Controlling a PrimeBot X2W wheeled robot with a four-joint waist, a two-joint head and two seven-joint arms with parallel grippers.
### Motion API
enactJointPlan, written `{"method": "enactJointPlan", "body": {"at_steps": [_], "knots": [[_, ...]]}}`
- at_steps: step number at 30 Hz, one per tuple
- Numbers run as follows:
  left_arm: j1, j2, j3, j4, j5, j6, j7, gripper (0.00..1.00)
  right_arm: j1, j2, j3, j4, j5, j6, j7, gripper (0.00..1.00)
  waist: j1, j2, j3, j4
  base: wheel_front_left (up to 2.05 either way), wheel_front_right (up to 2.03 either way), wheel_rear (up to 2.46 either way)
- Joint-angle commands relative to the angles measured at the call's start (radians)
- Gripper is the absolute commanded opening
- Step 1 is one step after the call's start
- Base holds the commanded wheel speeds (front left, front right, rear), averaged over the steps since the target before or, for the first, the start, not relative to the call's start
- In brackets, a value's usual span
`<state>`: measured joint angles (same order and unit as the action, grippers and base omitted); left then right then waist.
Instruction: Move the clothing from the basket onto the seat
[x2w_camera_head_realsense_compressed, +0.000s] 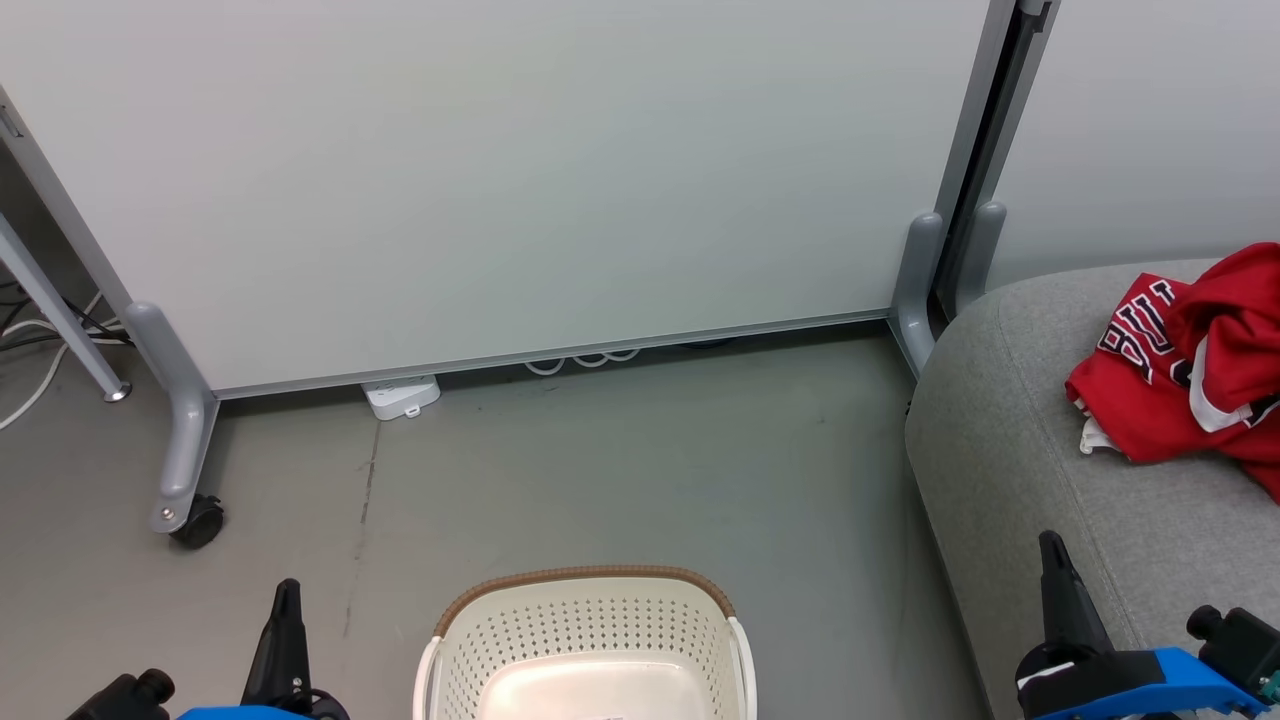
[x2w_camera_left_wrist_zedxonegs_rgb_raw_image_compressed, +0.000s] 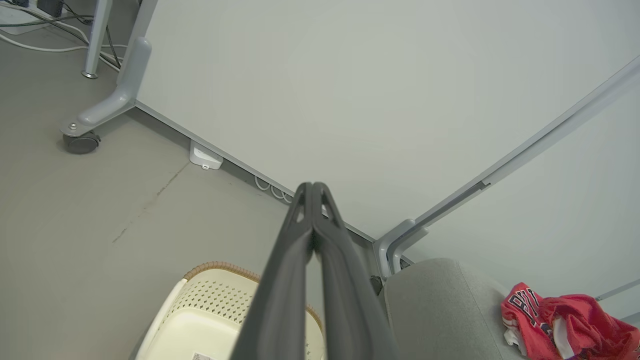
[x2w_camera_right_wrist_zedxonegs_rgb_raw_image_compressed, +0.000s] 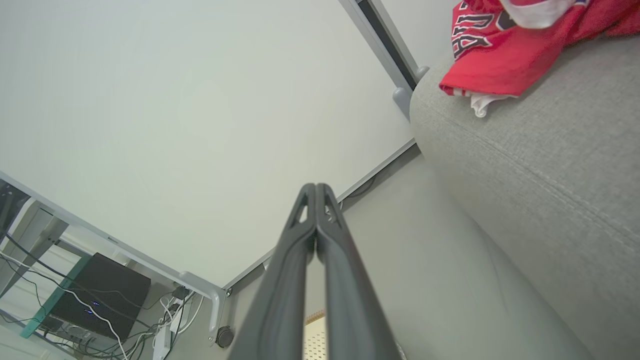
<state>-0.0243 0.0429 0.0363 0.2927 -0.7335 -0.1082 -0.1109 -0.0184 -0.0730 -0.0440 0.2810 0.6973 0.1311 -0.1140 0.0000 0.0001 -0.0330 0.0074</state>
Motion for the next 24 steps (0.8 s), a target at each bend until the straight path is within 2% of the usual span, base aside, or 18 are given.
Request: {"method": "enactJointPlan", "body": {"at_steps": [1, 24], "knots": [[-0.033, 0.006, 0.01, -0.017, -0.031, -0.005, 0.007, 0.0, -0.03, 0.001, -0.006, -0.017, 0.033, 0.0, 0.008, 0.0, 0.0, -0.0001, 0.0, 0.0, 0.0, 0.0, 0.0], [-0.053, 0.007, 0.034, -0.028, -0.317, -0.011, 0.081, 0.0, -0.053, 0.009, -0.028, -0.025, 0.331, 0.0, 0.082, 0.0, 0.0, -0.0001, 0.01, -0.002, 0.0, 0.0, 0.0]]}}
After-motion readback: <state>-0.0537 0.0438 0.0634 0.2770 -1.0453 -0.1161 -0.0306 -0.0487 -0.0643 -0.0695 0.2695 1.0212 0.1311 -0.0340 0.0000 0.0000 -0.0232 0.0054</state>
